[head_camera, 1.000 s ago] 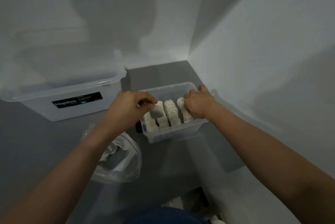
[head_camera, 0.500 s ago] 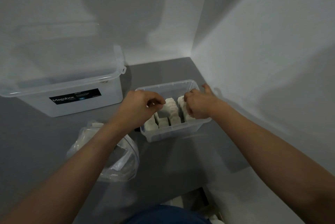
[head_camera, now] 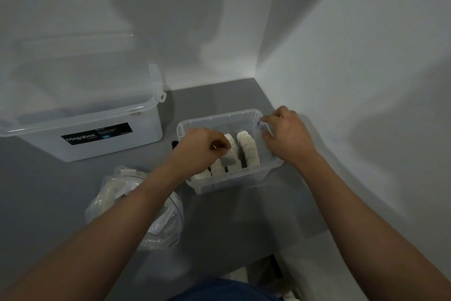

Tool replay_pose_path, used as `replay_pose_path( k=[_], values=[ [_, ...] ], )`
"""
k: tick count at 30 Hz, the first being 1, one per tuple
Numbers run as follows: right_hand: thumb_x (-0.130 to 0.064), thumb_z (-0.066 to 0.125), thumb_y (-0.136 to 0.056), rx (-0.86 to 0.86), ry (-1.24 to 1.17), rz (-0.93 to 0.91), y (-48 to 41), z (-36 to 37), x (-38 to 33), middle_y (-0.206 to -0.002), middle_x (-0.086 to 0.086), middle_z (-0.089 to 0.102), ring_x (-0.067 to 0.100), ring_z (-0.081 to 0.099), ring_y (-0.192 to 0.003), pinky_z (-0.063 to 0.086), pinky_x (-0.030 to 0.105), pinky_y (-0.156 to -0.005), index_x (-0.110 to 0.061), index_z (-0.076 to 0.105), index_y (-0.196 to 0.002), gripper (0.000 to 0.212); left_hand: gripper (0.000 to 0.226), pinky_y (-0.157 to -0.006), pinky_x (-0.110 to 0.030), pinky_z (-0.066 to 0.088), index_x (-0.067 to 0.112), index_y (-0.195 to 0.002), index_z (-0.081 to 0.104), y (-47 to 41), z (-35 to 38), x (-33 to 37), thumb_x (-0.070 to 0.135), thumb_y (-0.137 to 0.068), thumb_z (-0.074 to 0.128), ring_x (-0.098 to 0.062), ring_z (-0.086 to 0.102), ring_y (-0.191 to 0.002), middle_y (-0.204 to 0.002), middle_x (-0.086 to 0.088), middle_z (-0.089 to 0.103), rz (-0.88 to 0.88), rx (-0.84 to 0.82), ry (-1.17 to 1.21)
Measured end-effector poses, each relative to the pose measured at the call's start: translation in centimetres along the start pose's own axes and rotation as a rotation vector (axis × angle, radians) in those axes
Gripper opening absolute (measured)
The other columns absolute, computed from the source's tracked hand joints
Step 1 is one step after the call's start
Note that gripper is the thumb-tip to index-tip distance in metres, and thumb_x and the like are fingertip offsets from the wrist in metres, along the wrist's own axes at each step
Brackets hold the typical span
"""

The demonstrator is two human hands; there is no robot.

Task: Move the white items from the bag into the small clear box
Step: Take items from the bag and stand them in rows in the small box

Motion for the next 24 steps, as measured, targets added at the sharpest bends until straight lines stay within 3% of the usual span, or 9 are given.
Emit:
replay_pose_path(
  k=[3, 6, 8, 10, 13, 17, 20, 24],
  values=[
    [-0.036, 0.057, -0.098, -0.105, -0.024, 0.117, 1.3, 0.7, 1.3, -0.101, 0.010, 0.066, 0.032, 0.064, -0.092, 0.053, 0.039, -0.081, -0.020, 0.071, -0.122, 0.032, 0.013, -0.087, -0.024, 0.055, 0.023, -0.101, 0.080, -1.9, 2.9, 0.8, 0.022, -0.089, 0.075, -0.005, 0.068, -0.086, -0.099, 0.008, 0.077, 0.006, -0.093, -0.034],
    [-0.037, 0.052, -0.101, -0.134, -0.040, 0.127, 1.8, 1.3, 1.2, -0.102, 0.008, 0.067, 0.030, 0.065, -0.092, 0.055, 0.040, -0.084, -0.026, 0.062, -0.136, 0.038, 0.014, -0.089, -0.036, 0.058, 0.025, -0.098, 0.081, -3.8, 5.7, 1.4, 0.022, -0.086, 0.076, -0.010, 0.070, -0.086, -0.099, 0.006, 0.077, -0.021, -0.159, -0.038],
    [-0.037, 0.049, -0.102, -0.096, -0.028, 0.127, 1.9, 1.6, 1.2, -0.098, 0.009, 0.065, 0.030, 0.065, -0.087, 0.057, 0.040, -0.081, -0.026, 0.063, -0.135, 0.037, 0.015, -0.088, -0.033, 0.058, 0.022, -0.100, 0.081, -4.7, 7.0, 1.5, 0.020, -0.085, 0.076, -0.010, 0.069, -0.086, -0.098, 0.005, 0.077, -0.073, -0.206, -0.017],
    [-0.036, 0.049, -0.103, -0.056, -0.028, 0.118, 2.2, 1.9, 1.1, -0.094, 0.009, 0.064, 0.030, 0.064, -0.083, 0.058, 0.041, -0.079, -0.025, 0.064, -0.134, 0.037, 0.015, -0.075, -0.024, 0.055, 0.020, -0.101, 0.081, -5.4, 8.2, 1.3, 0.020, -0.086, 0.076, -0.008, 0.068, -0.082, -0.092, 0.004, 0.077, -0.122, -0.247, -0.006],
    [-0.036, 0.047, -0.103, -0.039, -0.021, 0.117, 2.5, 2.1, 1.2, -0.094, 0.009, 0.063, 0.029, 0.063, -0.082, 0.056, 0.038, -0.076, -0.025, 0.060, -0.139, 0.039, 0.014, -0.061, -0.012, 0.039, 0.020, -0.102, 0.080, -6.3, 9.9, 0.6, 0.020, -0.089, 0.073, -0.007, 0.066, -0.079, -0.085, 0.008, 0.072, -0.175, -0.293, -0.043],
    [-0.037, 0.044, -0.105, -0.068, -0.015, 0.132, 2.8, 2.1, 1.1, -0.095, 0.008, 0.061, 0.027, 0.062, -0.086, 0.052, 0.036, -0.076, -0.028, 0.054, -0.145, 0.043, 0.009, -0.082, -0.024, 0.044, 0.025, -0.095, 0.080, -7.4, 11.4, 0.1, 0.025, -0.088, 0.074, -0.009, 0.069, -0.083, -0.080, 0.017, 0.067, -0.200, -0.310, -0.122],
    [-0.038, 0.044, -0.104, -0.049, -0.026, 0.130, 3.0, 2.1, 1.3, -0.092, 0.007, 0.061, 0.028, 0.062, -0.083, 0.051, 0.037, -0.073, -0.028, 0.054, -0.145, 0.043, 0.006, -0.083, -0.028, 0.043, 0.026, -0.091, 0.079, -7.8, 11.5, 0.3, 0.027, -0.088, 0.073, -0.010, 0.069, -0.082, -0.075, 0.018, 0.063, -0.177, -0.312, -0.165],
    [-0.040, 0.042, -0.106, -0.046, -0.008, 0.133, 3.3, 2.1, 1.5, -0.093, 0.008, 0.063, 0.028, 0.063, -0.084, 0.053, 0.037, -0.076, -0.029, 0.051, -0.148, 0.045, 0.019, -0.084, -0.028, 0.047, 0.016, -0.104, 0.079, -7.4, 10.3, 0.3, 0.027, -0.093, 0.068, -0.017, 0.068, -0.093, -0.098, 0.000, 0.075, -0.167, -0.291, -0.123]
  ],
)
Point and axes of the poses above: each hand's wrist, its own y-axis away from the middle knuckle, its own z-axis out of the palm, x = y × z, the point moved 6 cm from there along -y, towards the middle knuckle
